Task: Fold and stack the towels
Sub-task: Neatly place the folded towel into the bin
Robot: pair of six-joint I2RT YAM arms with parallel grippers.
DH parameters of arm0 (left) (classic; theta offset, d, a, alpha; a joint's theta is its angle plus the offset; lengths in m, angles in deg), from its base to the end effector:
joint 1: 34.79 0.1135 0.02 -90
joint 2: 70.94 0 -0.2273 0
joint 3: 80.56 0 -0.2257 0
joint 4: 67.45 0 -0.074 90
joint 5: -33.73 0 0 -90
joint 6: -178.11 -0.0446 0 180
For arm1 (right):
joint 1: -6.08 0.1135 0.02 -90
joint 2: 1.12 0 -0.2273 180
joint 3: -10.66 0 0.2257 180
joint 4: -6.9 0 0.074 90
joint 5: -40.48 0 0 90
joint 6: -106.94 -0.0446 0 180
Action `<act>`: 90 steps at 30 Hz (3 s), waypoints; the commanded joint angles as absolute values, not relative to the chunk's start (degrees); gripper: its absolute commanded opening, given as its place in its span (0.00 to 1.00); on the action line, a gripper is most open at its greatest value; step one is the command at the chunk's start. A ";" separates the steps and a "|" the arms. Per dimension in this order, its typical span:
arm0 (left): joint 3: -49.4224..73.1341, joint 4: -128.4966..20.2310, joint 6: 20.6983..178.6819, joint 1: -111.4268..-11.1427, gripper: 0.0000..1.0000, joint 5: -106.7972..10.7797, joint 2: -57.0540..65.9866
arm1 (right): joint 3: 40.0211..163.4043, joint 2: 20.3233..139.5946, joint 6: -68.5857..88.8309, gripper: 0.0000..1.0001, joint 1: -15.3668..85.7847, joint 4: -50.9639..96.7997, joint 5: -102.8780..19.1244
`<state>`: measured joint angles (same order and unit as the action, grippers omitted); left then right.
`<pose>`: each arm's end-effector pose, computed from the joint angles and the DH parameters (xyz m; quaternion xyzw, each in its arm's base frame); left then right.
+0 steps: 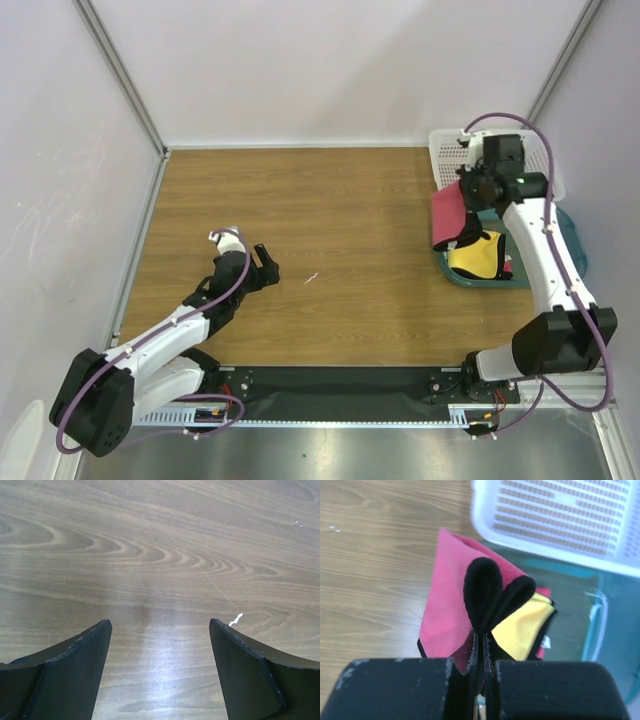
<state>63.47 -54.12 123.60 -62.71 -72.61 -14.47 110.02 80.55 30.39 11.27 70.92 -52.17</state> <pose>0.1851 -0.0839 0.1589 -0.1244 0.8670 -0.1382 0.4624 0.2830 0.0236 0.3212 -0.1418 0.9172 -0.0482 0.3693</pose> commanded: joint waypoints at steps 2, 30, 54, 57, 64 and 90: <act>64.33 -58.44 122.91 -62.03 0.86 -72.27 -15.30 | 109.67 73.86 33.28 0.00 7.23 73.56 -50.13; 64.34 -60.55 121.68 -60.80 0.88 -72.44 -14.87 | 104.31 77.45 32.76 0.00 2.57 73.57 -44.51; 64.86 -60.21 121.51 -58.08 0.88 -73.85 -14.51 | 98.94 82.99 34.78 0.00 1.86 67.76 -56.71; 65.30 -60.73 121.51 -57.81 0.88 -73.59 -14.78 | 98.50 83.34 34.95 0.00 1.86 67.50 -57.78; 64.34 -60.03 121.42 -57.29 0.88 -73.59 -14.34 | 102.44 82.64 33.29 0.73 1.95 68.29 -69.63; 62.75 -59.50 125.11 -57.11 0.88 -68.84 -13.19 | 78.81 80.69 4.19 0.29 0.46 43.50 -57.07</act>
